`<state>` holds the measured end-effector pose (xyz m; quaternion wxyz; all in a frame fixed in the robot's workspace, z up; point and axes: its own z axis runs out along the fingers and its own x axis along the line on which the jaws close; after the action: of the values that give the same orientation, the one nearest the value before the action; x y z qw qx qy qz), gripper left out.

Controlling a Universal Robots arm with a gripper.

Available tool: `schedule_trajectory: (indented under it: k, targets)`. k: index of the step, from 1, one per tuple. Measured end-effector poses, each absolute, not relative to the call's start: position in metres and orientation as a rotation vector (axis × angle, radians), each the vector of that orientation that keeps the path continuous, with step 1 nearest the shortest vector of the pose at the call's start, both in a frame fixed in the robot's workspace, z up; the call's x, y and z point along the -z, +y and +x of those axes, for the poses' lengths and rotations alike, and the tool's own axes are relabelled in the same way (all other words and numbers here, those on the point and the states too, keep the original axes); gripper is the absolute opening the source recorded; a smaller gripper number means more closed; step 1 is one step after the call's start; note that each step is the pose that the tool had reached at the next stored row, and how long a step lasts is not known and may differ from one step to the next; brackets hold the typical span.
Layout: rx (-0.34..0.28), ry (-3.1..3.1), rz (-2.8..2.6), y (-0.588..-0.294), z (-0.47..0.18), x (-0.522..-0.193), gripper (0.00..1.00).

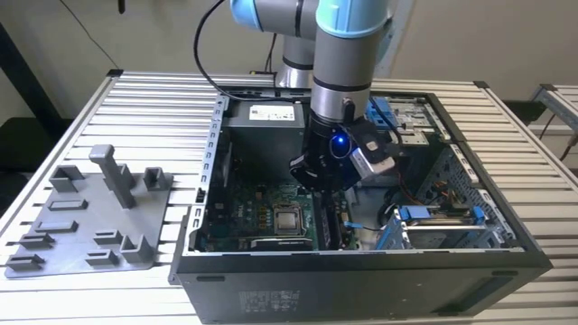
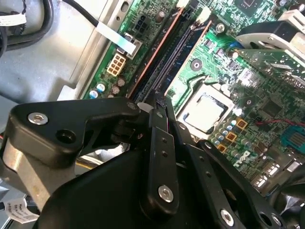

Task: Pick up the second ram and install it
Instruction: 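Insert the second ram into the second slot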

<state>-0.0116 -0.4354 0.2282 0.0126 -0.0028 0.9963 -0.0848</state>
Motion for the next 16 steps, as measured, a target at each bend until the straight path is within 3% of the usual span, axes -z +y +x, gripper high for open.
schedule_trajectory:
  k: [16]
  targets:
    - [0.288, 3.103, -0.009, -0.4347, -0.0116, -0.2275, 0.13]
